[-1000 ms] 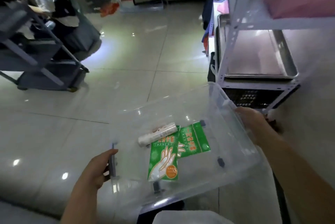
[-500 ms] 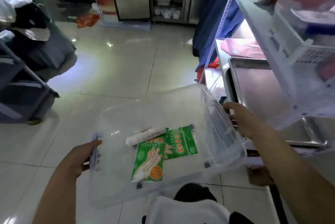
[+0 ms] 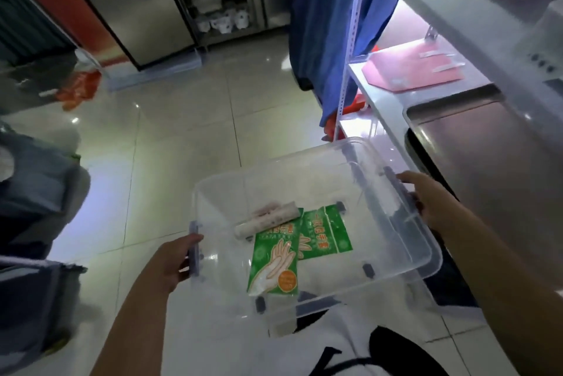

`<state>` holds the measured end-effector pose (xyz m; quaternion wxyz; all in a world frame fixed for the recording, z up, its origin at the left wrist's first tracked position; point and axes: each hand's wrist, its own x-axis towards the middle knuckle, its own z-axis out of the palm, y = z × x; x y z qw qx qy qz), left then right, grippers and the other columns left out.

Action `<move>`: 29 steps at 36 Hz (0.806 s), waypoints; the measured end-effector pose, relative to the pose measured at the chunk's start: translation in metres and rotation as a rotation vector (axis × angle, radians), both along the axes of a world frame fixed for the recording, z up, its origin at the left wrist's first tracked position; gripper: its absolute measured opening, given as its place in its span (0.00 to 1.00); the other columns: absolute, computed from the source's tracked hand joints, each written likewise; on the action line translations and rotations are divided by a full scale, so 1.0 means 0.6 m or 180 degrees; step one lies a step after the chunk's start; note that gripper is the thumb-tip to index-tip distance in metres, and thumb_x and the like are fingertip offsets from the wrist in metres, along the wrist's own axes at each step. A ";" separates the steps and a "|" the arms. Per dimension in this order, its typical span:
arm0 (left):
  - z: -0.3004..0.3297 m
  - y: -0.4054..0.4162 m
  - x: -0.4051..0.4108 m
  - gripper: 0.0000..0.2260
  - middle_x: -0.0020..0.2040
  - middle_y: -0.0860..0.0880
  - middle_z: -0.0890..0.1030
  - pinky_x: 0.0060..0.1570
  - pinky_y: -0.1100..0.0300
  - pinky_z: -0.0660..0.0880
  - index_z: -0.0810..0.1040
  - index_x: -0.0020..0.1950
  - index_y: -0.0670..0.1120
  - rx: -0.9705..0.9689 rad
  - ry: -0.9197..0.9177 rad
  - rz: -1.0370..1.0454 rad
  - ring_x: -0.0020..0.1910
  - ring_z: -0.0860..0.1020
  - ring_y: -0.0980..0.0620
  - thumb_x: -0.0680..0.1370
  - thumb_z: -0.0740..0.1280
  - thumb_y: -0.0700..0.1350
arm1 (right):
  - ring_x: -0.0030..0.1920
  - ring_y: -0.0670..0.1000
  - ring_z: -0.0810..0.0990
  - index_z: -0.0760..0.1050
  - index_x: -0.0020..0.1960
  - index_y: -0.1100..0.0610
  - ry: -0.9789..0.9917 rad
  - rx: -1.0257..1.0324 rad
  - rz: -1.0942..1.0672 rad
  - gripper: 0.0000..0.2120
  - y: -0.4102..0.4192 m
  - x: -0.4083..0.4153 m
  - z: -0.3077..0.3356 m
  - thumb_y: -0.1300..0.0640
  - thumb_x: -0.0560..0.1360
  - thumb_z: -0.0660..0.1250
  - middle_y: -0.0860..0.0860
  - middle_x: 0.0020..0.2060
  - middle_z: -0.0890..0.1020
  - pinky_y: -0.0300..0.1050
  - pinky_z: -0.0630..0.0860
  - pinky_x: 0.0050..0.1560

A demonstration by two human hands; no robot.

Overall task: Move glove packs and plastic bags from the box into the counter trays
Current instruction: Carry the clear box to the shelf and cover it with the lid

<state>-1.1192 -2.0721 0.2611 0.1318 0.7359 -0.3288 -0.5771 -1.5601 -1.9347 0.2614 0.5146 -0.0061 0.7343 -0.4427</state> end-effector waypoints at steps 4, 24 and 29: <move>0.013 -0.146 -0.038 0.09 0.43 0.38 0.79 0.48 0.48 0.75 0.78 0.47 0.38 0.0019 -0.0014 -0.0266 0.41 0.77 0.41 0.76 0.71 0.44 | 0.43 0.58 0.76 0.78 0.55 0.63 -0.0036 0.0059 -0.0388 0.19 -0.082 -0.024 -0.007 0.50 0.72 0.70 0.58 0.42 0.76 0.52 0.73 0.48; -0.176 -0.796 -0.368 0.08 0.37 0.43 0.75 0.36 0.58 0.69 0.76 0.41 0.42 0.0509 -0.0186 -0.2280 0.36 0.75 0.46 0.76 0.70 0.45 | 0.31 0.55 0.74 0.75 0.35 0.55 0.0121 0.0895 -0.2615 0.13 -0.347 0.073 -0.123 0.50 0.75 0.68 0.53 0.27 0.77 0.44 0.68 0.32; -0.214 -0.896 -0.447 0.09 0.38 0.44 0.73 0.34 0.58 0.70 0.74 0.41 0.43 0.0849 -0.0510 -0.3041 0.36 0.73 0.46 0.76 0.70 0.46 | 0.28 0.54 0.76 0.76 0.39 0.55 -0.0005 0.1279 -0.3161 0.09 -0.429 0.134 -0.126 0.52 0.75 0.66 0.53 0.29 0.79 0.39 0.72 0.25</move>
